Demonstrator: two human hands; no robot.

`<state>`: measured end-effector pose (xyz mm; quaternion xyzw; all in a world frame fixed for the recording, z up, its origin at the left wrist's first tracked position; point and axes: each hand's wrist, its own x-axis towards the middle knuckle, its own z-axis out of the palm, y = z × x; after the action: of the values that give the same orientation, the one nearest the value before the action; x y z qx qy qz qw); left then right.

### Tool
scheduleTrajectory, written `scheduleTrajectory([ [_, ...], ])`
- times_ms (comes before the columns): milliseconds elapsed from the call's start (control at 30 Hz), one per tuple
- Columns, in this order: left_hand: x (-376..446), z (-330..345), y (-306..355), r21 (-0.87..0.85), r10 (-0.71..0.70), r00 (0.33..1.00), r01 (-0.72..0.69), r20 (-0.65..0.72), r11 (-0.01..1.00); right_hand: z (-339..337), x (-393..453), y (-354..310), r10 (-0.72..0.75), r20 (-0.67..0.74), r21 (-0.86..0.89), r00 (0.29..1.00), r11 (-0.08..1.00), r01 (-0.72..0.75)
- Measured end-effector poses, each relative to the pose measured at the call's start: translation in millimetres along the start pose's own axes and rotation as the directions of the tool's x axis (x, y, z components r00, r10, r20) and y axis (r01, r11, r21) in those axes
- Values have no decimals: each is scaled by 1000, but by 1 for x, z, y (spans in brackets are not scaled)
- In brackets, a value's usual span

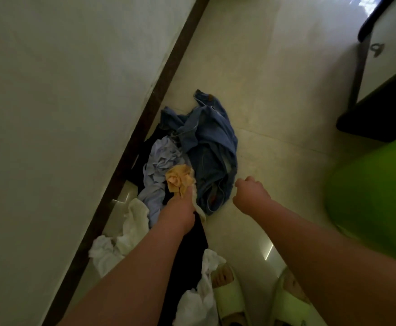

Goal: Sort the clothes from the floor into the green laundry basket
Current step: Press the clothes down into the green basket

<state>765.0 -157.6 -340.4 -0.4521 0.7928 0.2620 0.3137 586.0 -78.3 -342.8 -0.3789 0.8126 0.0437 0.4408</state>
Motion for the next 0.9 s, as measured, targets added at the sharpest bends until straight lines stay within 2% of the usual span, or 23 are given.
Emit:
scheduleTrajectory([
  [133,59,36,-22,-195,-43,998,52,48,979,36,70,3,47,-6,60,999,997,-47],
  [200,73,38,-20,-220,-39,996,56,77,974,47,99,8,61,-5,79,998,995,-61],
  [300,107,52,-25,-232,-23,999,33,46,972,56,150,14,74,-12,142,997,987,-72],
  [367,120,55,-25,-265,-13,999,22,33,964,53,171,16,54,-10,247,998,968,-50],
  [400,128,59,-29,-285,-17,999,25,32,958,55,184,13,39,-17,391,999,920,-29],
  [434,129,60,-29,-305,-22,999,33,39,952,52,185,12,51,-23,566,998,824,-29],
  [500,132,57,-29,-340,-26,998,42,50,939,47,182,8,95,-38,854,995,520,-17],
  [567,128,51,-26,-392,-14,999,26,33,919,37,170,5,130,19,983,991,180,-42],
  [600,125,45,-24,-424,-6,1000,16,24,905,30,164,5,94,68,997,993,39,-72],
  [634,116,36,-20,-460,-5,1000,13,18,888,19,152,4,48,122,992,991,-43,-120],
  [667,109,28,-16,-490,-11,1000,17,15,871,11,142,1,4,163,985,987,-61,-162],
  [800,73,-10,-1,-549,-14,998,46,62,835,-35,93,-10,-57,243,970,968,47,-240],
  [900,39,-45,15,-576,71,987,27,146,817,-76,56,-13,-139,222,975,965,8,-223],
])
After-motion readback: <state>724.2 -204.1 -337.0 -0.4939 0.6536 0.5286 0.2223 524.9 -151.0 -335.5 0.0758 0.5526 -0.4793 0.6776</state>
